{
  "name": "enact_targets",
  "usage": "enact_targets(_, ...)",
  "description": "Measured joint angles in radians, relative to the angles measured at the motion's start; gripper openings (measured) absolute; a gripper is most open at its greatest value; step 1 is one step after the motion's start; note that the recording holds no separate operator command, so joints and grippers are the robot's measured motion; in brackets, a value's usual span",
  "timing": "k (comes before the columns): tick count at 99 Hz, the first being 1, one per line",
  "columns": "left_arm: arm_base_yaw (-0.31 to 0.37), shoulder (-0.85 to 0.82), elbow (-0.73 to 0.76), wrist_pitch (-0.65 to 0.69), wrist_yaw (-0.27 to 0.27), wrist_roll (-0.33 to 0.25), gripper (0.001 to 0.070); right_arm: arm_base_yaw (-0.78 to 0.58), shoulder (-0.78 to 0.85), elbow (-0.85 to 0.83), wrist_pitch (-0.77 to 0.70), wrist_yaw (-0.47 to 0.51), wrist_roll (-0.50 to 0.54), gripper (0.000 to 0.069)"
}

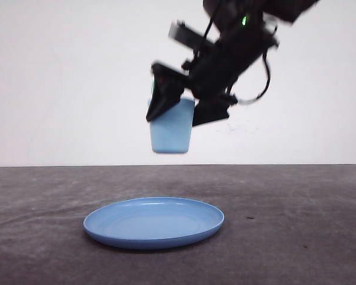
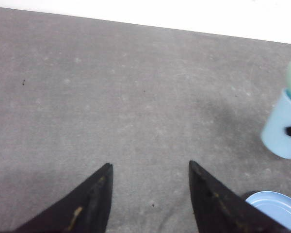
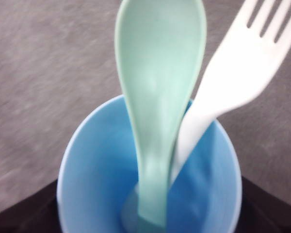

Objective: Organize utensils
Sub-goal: 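Lift the cup with the right gripper and carry it over the plate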

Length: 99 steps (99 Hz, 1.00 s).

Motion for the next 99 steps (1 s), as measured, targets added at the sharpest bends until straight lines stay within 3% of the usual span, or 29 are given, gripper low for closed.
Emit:
enact_targets(57,0.000,0.000,0.000,-0.003,0.000,0.001,0.0295,0.199,-0.400,-0.413,0.048,0.170,0.006,0.0465)
enact_targets(78,0.000,0.000,0.000,-0.011,0.000,0.001,0.0295,0.250,-0.395,-0.528,0.213,0.197,0.012,0.0465)
enact_targets(99,0.000,0.000,0.000,-0.014,0.000,0.001,0.0295,0.266,-0.285,-0.541,0.356,0.200,0.013,0.0465)
